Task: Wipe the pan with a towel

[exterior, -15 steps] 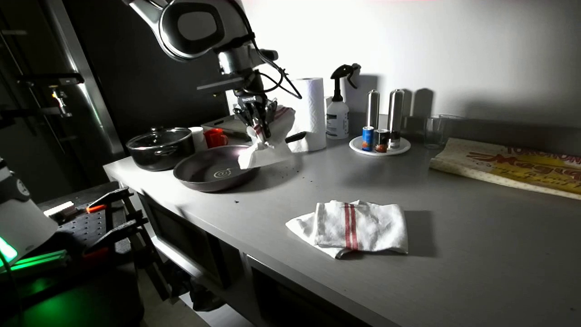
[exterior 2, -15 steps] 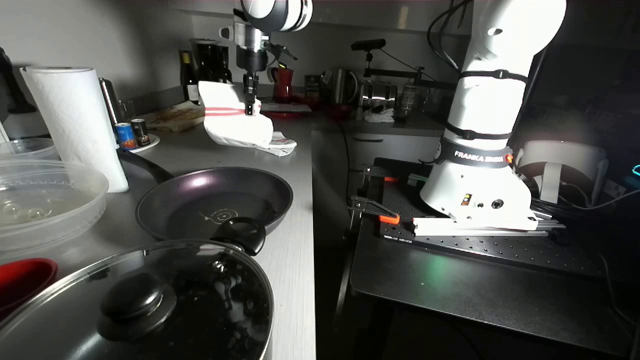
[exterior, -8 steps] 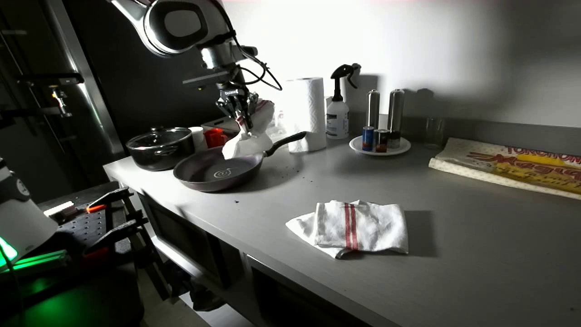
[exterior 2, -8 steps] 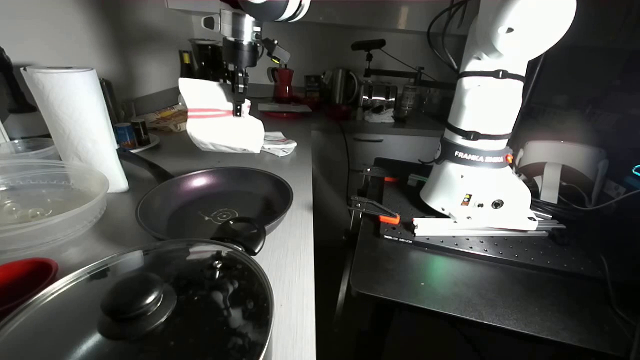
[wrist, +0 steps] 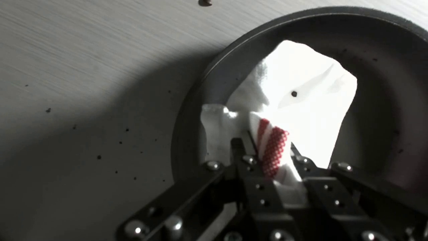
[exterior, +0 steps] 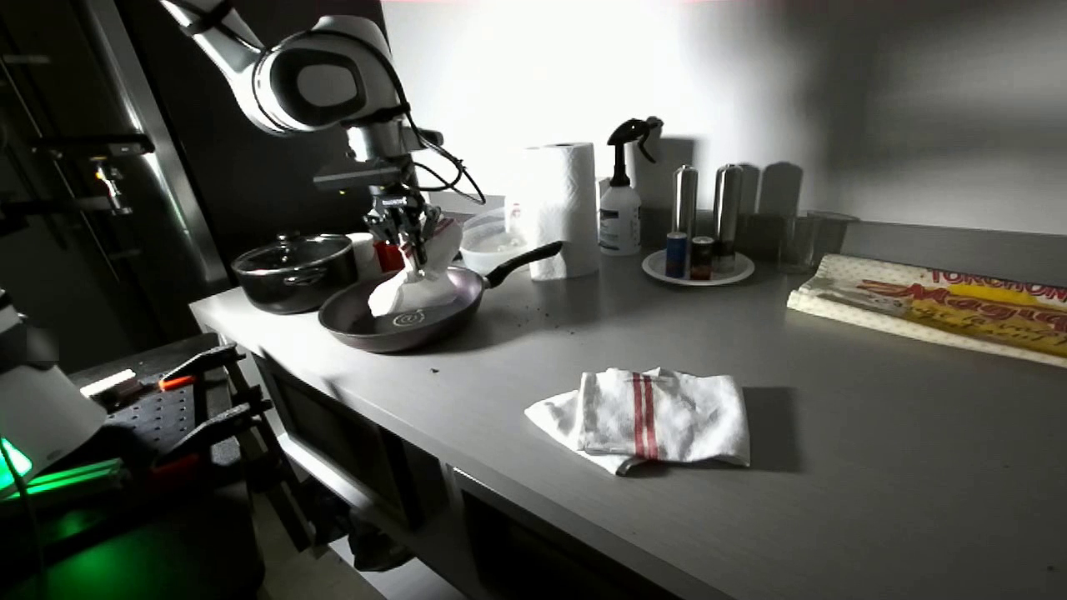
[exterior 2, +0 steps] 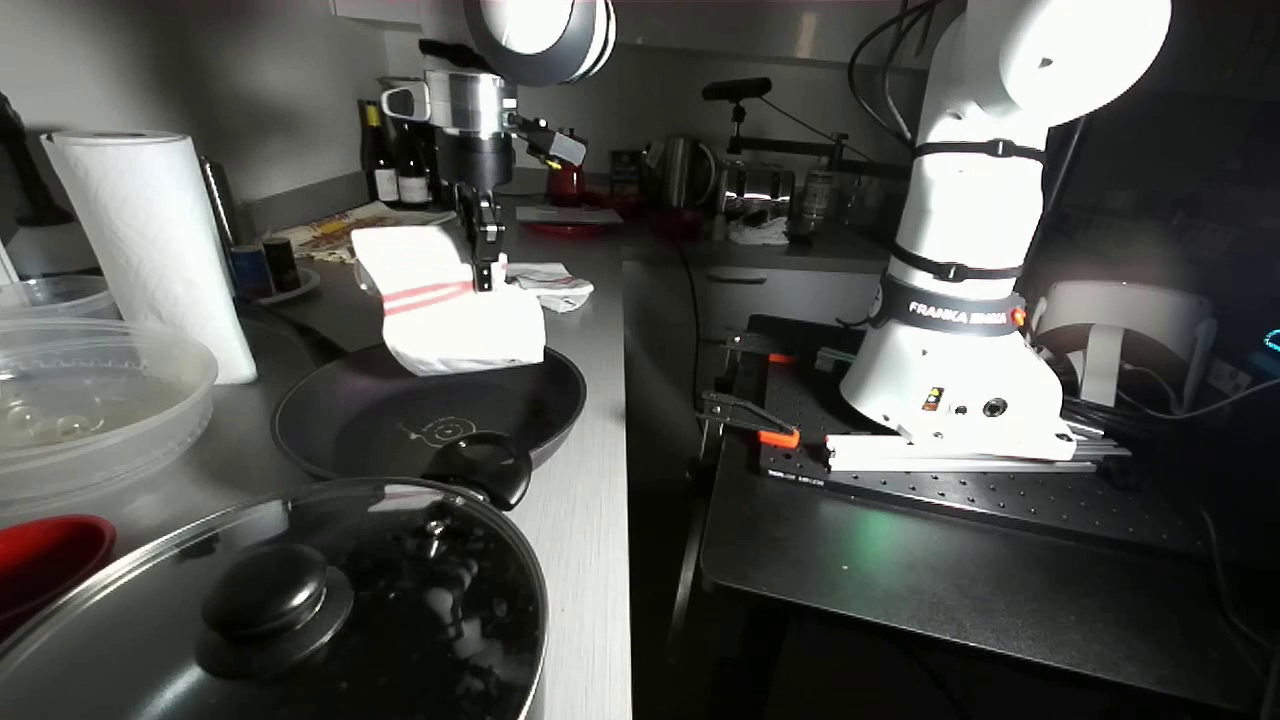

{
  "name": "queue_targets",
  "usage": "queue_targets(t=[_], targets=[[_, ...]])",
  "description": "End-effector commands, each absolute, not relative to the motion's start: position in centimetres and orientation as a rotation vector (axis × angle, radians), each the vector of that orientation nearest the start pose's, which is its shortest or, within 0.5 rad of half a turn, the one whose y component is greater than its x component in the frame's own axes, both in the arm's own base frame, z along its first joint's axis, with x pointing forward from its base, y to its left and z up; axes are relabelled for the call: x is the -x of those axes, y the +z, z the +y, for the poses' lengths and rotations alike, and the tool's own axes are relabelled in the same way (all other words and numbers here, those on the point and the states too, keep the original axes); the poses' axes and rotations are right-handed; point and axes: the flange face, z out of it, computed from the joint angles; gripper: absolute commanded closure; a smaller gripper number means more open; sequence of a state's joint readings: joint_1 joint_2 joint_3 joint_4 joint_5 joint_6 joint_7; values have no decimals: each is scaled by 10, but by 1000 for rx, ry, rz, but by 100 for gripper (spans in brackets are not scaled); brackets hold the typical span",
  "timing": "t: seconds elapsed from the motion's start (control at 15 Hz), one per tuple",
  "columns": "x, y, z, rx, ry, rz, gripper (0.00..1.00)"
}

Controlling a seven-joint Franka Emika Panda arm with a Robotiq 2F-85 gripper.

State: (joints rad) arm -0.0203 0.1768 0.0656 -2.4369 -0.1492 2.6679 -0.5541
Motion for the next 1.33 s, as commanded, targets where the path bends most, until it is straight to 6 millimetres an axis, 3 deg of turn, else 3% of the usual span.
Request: queue_targets(t=[0.0, 0.07, 0.53, 0.6, 0.67, 0.87, 1.27], targets=[[-492, 228, 29, 3000, -28, -1156, 96], [-491, 220, 30, 2997, -8, -1154, 84], [-493, 222, 28, 3001, -16, -1149, 84], [-495, 218, 26, 2995, -13, -1140, 96], [-496, 215, 27, 2991, -9, -1141, 96], [-497, 199, 34, 2972, 28, -1164, 96], [-489, 153, 69, 2926, 145, -1308, 96]])
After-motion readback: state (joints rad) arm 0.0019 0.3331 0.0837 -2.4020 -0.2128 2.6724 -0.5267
